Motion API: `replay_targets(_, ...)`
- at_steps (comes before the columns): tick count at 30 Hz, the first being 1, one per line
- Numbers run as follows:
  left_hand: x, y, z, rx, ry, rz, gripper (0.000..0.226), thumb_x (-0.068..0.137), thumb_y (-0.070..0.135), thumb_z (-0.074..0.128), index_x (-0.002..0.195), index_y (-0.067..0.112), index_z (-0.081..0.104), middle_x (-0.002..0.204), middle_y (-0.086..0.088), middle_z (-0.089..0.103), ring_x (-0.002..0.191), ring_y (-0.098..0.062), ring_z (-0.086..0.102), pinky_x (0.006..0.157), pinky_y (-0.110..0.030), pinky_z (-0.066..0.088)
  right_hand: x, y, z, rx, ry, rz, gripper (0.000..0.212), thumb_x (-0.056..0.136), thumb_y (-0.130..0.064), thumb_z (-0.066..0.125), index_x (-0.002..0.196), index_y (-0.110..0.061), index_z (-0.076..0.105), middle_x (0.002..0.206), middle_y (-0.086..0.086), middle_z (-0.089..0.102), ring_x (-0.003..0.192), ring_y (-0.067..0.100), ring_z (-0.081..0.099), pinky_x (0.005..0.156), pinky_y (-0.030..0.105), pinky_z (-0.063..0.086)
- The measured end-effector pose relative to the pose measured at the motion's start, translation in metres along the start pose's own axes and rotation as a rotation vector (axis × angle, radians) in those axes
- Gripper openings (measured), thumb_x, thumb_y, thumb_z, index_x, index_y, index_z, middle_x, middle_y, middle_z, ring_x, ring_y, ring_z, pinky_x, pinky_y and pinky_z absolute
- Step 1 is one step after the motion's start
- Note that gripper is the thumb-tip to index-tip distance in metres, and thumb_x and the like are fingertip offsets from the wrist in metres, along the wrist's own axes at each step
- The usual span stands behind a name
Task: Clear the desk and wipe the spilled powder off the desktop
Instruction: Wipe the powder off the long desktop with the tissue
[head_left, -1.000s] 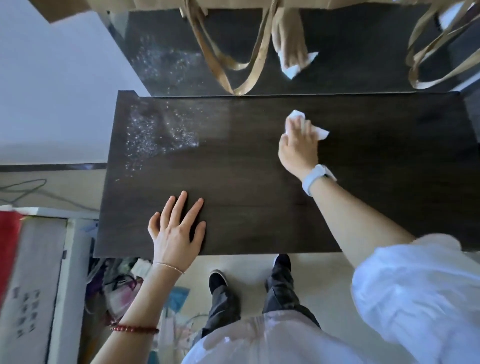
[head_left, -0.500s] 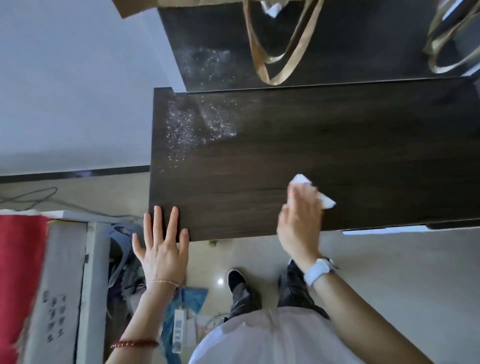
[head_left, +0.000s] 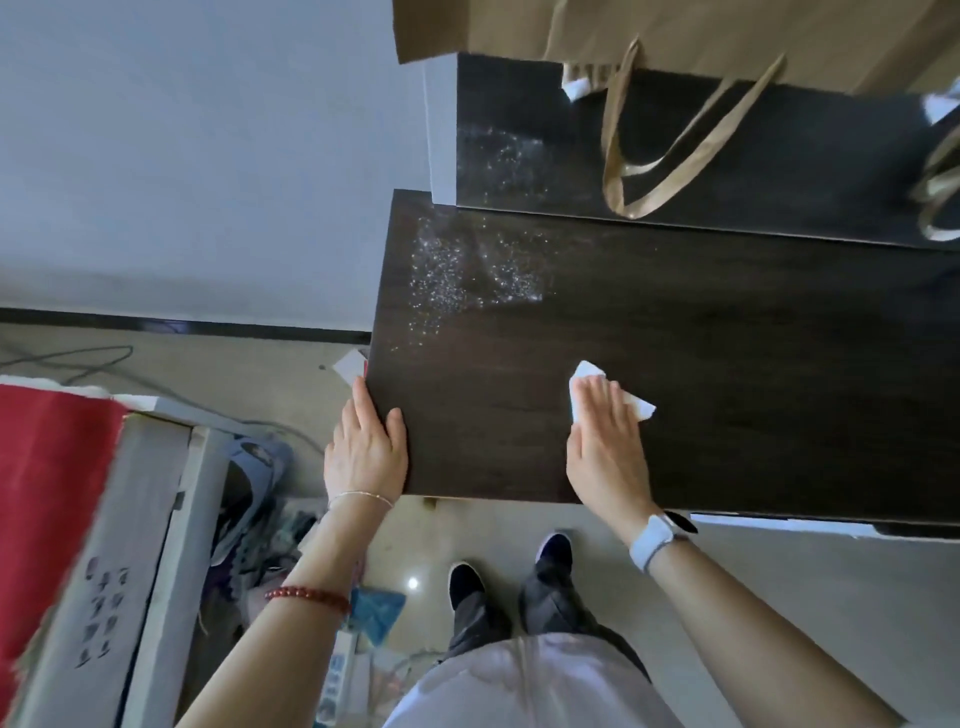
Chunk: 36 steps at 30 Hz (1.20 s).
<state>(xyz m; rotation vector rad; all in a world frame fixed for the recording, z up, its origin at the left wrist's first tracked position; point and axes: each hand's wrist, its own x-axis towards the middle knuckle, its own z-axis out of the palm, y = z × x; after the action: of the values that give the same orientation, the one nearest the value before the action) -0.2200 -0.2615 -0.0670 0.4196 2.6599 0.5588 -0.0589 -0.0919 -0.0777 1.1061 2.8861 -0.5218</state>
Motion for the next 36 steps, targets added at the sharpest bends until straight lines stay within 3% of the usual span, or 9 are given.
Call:
replay_targets(4, 0.013, 0.017, 0.001, -0.070, 0.051, -0.131, 0.051, 0.096, 0.036, 0.029, 0.143, 0.020, 0.017, 0.130, -0.020, 0.045, 0.110, -0.041, 0.049, 0.084, -0.047, 0.040, 0.031, 0.013, -0.013, 0.004, 0.040, 0.115, 0.054, 0.087, 0.002, 0.042, 0.139, 0.000, 0.029, 0.149, 0.025, 0.021, 0.138, 0.044, 0.016, 0.109, 0.053, 0.019)
replay_targets(9, 0.017, 0.022, 0.005, -0.058, 0.124, -0.199, 0.045, 0.095, 0.039, 0.029, 0.135, 0.019, 0.031, 0.121, -0.018, 0.051, 0.104, -0.040, 0.052, 0.077, -0.046, 0.040, 0.081, 0.017, -0.025, 0.055, 0.039, 0.270, 0.051, 0.092, -0.003, 0.033, 0.141, 0.001, 0.019, 0.151, 0.026, 0.011, 0.139, 0.044, 0.002, 0.113, 0.049, 0.006)
replay_targets(17, 0.022, 0.025, 0.007, -0.032, 0.128, -0.288, 0.038, 0.094, 0.040, 0.027, 0.127, 0.023, 0.035, 0.122, -0.014, 0.053, 0.106, -0.036, 0.052, 0.076, -0.043, 0.040, 0.178, 0.043, -0.049, 0.123, 0.136, 0.441, 0.047, 0.094, -0.010, 0.031, 0.140, -0.001, 0.022, 0.152, 0.021, 0.013, 0.140, 0.037, 0.006, 0.112, 0.044, 0.005)
replay_targets(20, 0.023, 0.026, 0.008, -0.007, 0.131, -0.304, 0.039, 0.093, 0.041, 0.027, 0.128, 0.024, 0.034, 0.122, -0.013, 0.054, 0.108, -0.034, 0.052, 0.079, -0.043, 0.041, 0.194, -0.001, -0.030, 0.071, 0.121, 0.167, 0.050, 0.092, -0.014, 0.027, 0.141, -0.001, 0.023, 0.151, 0.021, 0.018, 0.139, 0.038, 0.012, 0.112, 0.045, 0.007)
replay_targets(23, 0.023, 0.026, 0.006, 0.008, 0.137, -0.313, 0.040, 0.093, 0.041, 0.028, 0.129, 0.024, 0.035, 0.122, -0.012, 0.055, 0.108, -0.034, 0.053, 0.079, -0.043, 0.042, 0.182, -0.050, -0.009, 0.066, -0.009, -0.192, 0.054, 0.089, -0.019, 0.023, 0.141, -0.004, 0.025, 0.151, 0.017, 0.022, 0.140, 0.035, 0.013, 0.112, 0.045, 0.011)
replay_targets(26, 0.022, 0.029, 0.007, 0.024, 0.135, -0.323, 0.039, 0.094, 0.041, 0.028, 0.129, 0.024, 0.035, 0.122, -0.012, 0.055, 0.107, -0.034, 0.054, 0.079, -0.043, 0.042, 0.174, -0.025, -0.018, 0.039, -0.056, -0.291, 0.049, 0.093, -0.011, 0.030, 0.141, -0.005, 0.023, 0.150, 0.017, 0.023, 0.139, 0.036, 0.014, 0.114, 0.045, 0.015)
replay_targets(29, 0.022, 0.029, 0.007, 0.031, 0.141, -0.322, 0.039, 0.094, 0.041, 0.028, 0.128, 0.025, 0.035, 0.120, -0.012, 0.056, 0.105, -0.034, 0.055, 0.078, -0.043, 0.042, 0.171, 0.042, -0.038, -0.034, 0.123, -0.048, 0.050, 0.089, -0.009, 0.030, 0.137, 0.007, 0.027, 0.142, 0.029, 0.030, 0.131, 0.043, 0.026, 0.110, 0.046, 0.017)
replay_targets(33, 0.022, 0.029, 0.007, 0.036, 0.138, -0.328, 0.039, 0.094, 0.040, 0.027, 0.128, 0.024, 0.035, 0.121, -0.012, 0.056, 0.105, -0.034, 0.054, 0.077, -0.042, 0.041, 0.192, 0.065, -0.055, 0.061, 0.176, 0.369, 0.052, 0.091, -0.006, 0.032, 0.138, 0.011, 0.020, 0.148, 0.030, 0.017, 0.139, 0.039, 0.011, 0.112, 0.043, 0.007)
replay_targets(36, 0.022, 0.030, 0.006, 0.035, 0.125, -0.334, 0.038, 0.094, 0.040, 0.027, 0.127, 0.024, 0.035, 0.120, -0.013, 0.056, 0.104, -0.034, 0.054, 0.075, -0.041, 0.040, 0.207, 0.021, -0.042, 0.083, 0.206, 0.280, 0.052, 0.086, -0.004, 0.035, 0.136, 0.010, 0.026, 0.144, 0.029, 0.027, 0.137, 0.040, 0.017, 0.112, 0.044, 0.008)
